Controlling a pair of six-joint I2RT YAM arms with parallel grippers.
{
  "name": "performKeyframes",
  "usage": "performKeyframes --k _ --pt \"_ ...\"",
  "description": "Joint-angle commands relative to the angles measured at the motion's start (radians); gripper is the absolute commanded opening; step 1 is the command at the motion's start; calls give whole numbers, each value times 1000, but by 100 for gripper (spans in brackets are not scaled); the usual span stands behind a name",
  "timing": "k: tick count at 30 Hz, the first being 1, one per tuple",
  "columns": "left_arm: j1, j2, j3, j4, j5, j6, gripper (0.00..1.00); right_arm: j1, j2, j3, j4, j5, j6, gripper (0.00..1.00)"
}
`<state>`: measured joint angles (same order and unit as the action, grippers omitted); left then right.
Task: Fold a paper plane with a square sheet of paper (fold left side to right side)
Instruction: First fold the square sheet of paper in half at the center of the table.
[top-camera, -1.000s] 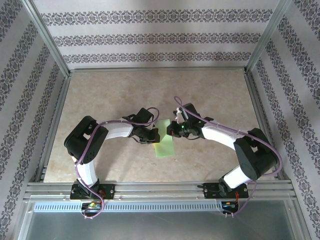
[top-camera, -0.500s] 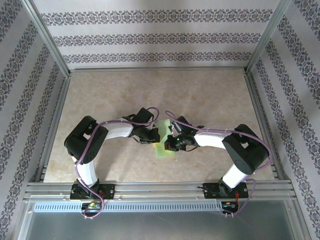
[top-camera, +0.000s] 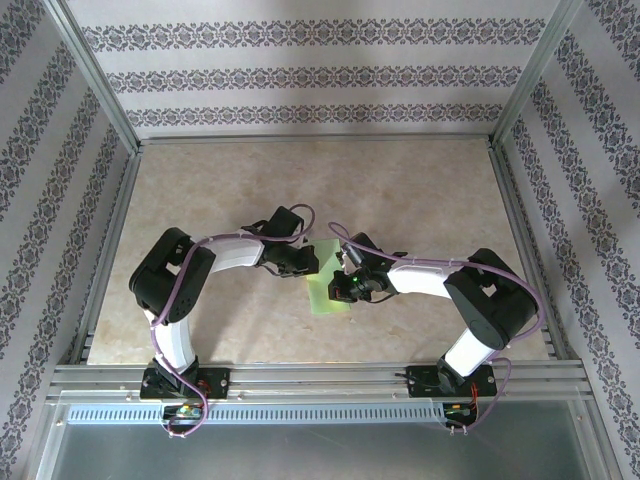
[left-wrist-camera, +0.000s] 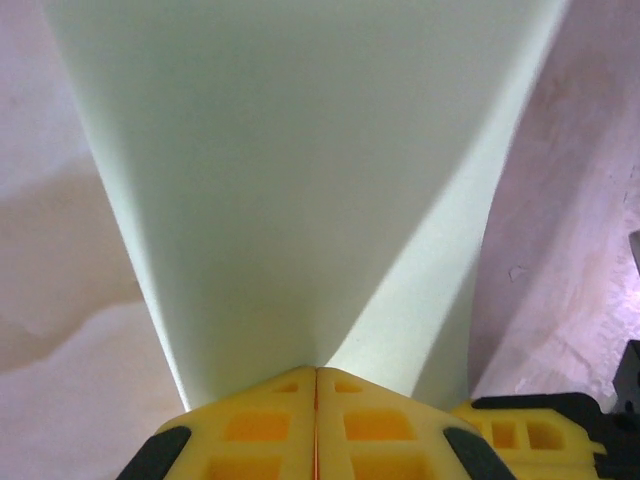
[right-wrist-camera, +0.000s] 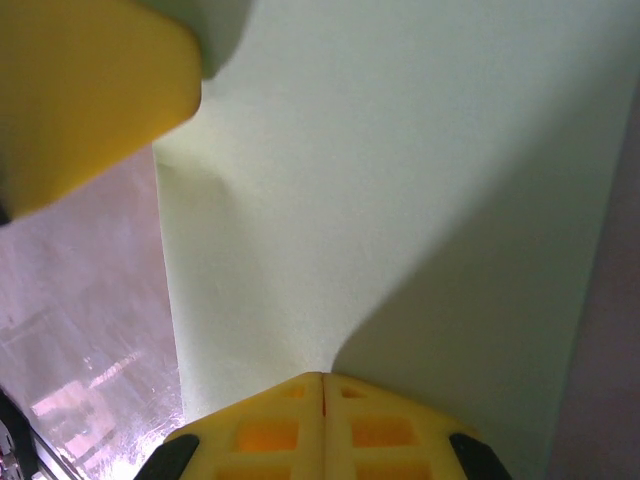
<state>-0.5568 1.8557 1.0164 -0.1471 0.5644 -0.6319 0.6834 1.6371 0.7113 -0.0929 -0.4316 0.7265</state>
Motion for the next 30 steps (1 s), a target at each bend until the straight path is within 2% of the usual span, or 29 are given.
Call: performKeyframes --k 1,9,18,30 --pt "11 19 -12 89 -13 30 8 10 72 -36 -93 118 -24 0" --pt "26 22 -91 204 -26 -11 8 9 86 -36 -115 133 -36 0" --pt "40 32 -98 196 -38 -13 9 9 92 -27 -137 142 -49 0" --pt "140 64 -36 173 -38 31 9 9 98 -24 -153 134 -61 0"
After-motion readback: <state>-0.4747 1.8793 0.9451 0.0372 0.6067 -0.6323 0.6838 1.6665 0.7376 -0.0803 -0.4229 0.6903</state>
